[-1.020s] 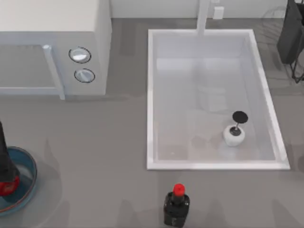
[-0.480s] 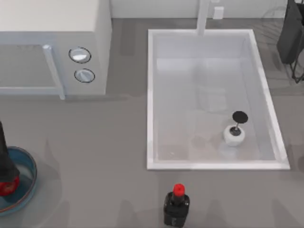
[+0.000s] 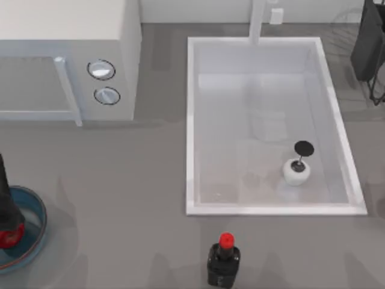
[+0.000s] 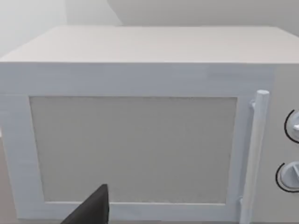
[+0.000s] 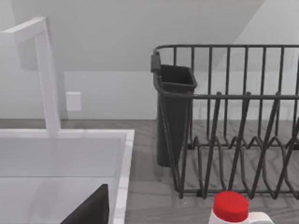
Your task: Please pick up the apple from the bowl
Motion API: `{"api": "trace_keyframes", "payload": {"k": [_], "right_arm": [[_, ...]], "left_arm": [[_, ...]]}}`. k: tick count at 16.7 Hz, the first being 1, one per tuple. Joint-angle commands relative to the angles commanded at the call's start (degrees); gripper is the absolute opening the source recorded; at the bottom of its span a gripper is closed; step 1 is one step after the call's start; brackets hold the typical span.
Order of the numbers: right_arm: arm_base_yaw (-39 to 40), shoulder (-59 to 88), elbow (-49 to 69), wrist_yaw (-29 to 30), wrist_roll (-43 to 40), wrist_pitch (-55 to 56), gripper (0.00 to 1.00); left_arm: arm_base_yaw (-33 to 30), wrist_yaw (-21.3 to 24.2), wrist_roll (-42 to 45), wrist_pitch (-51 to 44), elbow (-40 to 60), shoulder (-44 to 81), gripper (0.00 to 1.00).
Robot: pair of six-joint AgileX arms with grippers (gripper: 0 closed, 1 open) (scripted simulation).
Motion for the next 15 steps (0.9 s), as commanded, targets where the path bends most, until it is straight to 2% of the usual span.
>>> {"api": "trace_keyframes", "payload": {"k": [3, 6, 15], "right_arm": [[0.0, 0.0, 0.0, 0.0, 0.0, 0.0, 1.00], [0.0, 0.0, 0.0, 0.0, 0.0, 0.0, 1.00], [0.0, 0.0, 0.0, 0.0, 0.0, 0.0, 1.00]], "left_arm": [[-0.1, 0.0, 0.0, -1.7, 1.7, 1.9, 1.00], [-0.3, 0.0, -0.2, -7.7, 7.5, 9.3, 1.00], [-1.6, 0.0, -0.9, -38.1, 36.9, 53.3, 1.00]]}}
